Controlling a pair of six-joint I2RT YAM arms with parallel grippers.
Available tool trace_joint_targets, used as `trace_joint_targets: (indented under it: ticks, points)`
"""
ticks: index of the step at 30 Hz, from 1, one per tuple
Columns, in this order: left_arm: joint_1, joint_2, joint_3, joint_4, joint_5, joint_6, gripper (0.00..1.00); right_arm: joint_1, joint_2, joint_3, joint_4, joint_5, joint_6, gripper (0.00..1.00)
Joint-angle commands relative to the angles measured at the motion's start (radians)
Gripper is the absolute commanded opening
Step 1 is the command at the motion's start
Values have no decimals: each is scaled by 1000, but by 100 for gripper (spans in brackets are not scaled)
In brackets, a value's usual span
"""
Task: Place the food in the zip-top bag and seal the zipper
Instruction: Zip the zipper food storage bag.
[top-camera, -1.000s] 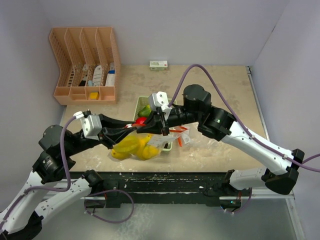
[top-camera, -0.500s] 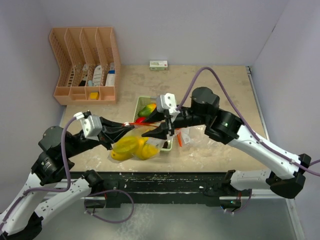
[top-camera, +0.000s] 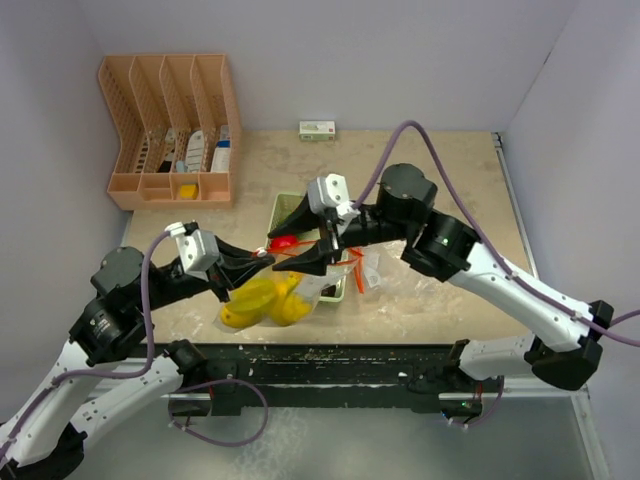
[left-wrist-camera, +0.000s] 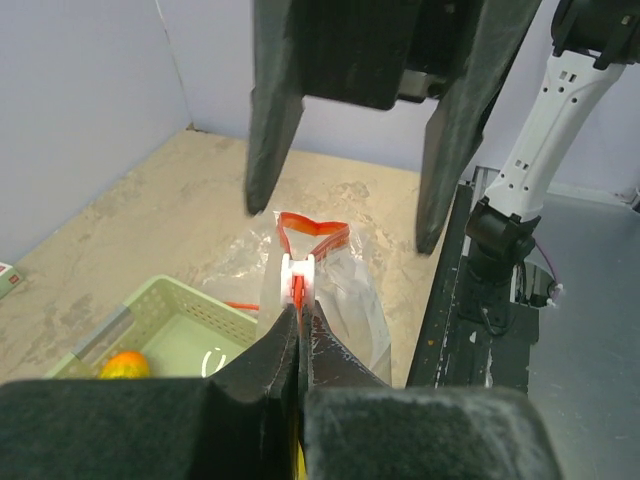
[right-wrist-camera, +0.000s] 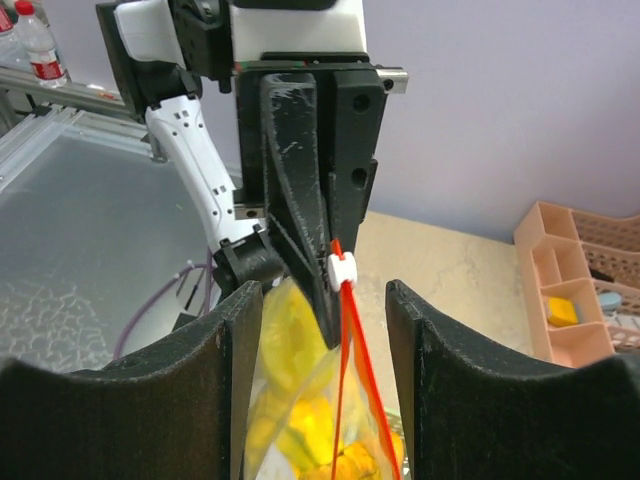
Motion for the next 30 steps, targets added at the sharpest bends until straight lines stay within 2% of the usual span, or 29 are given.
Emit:
trace_joint_targets:
  ticks: [1, 5, 14, 27, 30]
  points:
    - [-3, 5, 7, 50, 31, -7, 0, 2, 38, 50, 100, -21, 72, 55]
    - [-4, -2, -1, 48, 15, -16, 0, 2, 65, 65, 117, -40, 99, 54]
    - [-4, -13, -16, 43, -1, -21, 0, 2, 87, 65, 148, -82, 128, 45]
    - [-3, -15, -16, 46, 6, -19, 0, 2, 116, 77, 141, -96, 134, 46]
    - [-3, -18, -14, 48, 6, -19, 0, 2, 116, 76, 140, -103, 134, 39]
